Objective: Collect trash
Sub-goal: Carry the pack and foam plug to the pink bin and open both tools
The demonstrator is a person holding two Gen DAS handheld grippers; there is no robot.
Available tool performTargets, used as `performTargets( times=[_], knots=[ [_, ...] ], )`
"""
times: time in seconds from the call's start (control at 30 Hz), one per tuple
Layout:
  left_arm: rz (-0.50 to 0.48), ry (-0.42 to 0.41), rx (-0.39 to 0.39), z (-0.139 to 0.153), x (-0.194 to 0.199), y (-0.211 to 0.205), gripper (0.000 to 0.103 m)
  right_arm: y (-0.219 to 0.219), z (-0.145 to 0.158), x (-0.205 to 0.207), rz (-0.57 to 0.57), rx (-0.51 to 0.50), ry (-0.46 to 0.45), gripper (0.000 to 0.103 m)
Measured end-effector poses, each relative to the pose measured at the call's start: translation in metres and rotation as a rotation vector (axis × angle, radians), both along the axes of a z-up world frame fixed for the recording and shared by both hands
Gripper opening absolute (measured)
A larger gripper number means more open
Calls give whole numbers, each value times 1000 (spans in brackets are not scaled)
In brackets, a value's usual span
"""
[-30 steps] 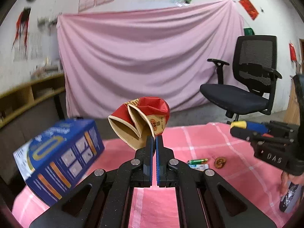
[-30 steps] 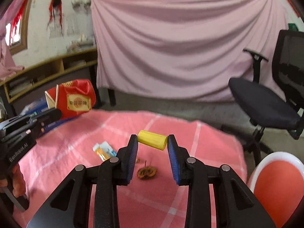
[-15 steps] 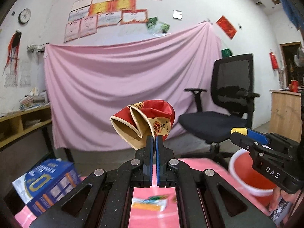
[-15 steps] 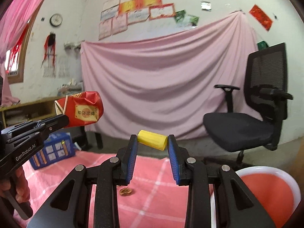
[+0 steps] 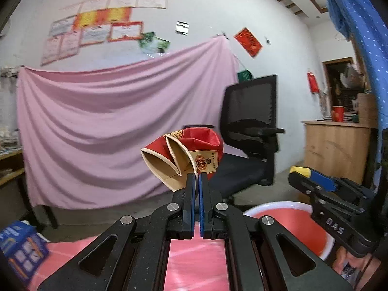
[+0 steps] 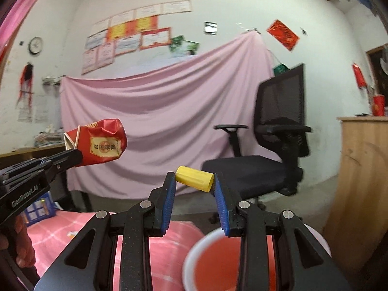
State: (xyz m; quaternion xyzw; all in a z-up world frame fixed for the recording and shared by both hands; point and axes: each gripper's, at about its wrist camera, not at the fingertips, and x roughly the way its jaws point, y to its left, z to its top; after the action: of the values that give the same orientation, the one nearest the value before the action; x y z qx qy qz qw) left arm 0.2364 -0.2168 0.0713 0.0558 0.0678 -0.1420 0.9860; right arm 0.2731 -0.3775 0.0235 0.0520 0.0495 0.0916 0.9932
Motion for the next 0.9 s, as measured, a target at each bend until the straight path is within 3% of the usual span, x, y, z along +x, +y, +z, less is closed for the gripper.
performTargets(
  times=[0.3,0.6,0.9],
  knots=[
    [-143,124,16,-13,33,-50,1,-37,-12,17,-109,38,105,30],
    [-232,303,26,-33,58,-69,1,-48,-26,31,-135,47,217,30],
    [-261,405,13,-44,68,-74,1,-54,-33,36,-151,75,273,30]
  ],
)
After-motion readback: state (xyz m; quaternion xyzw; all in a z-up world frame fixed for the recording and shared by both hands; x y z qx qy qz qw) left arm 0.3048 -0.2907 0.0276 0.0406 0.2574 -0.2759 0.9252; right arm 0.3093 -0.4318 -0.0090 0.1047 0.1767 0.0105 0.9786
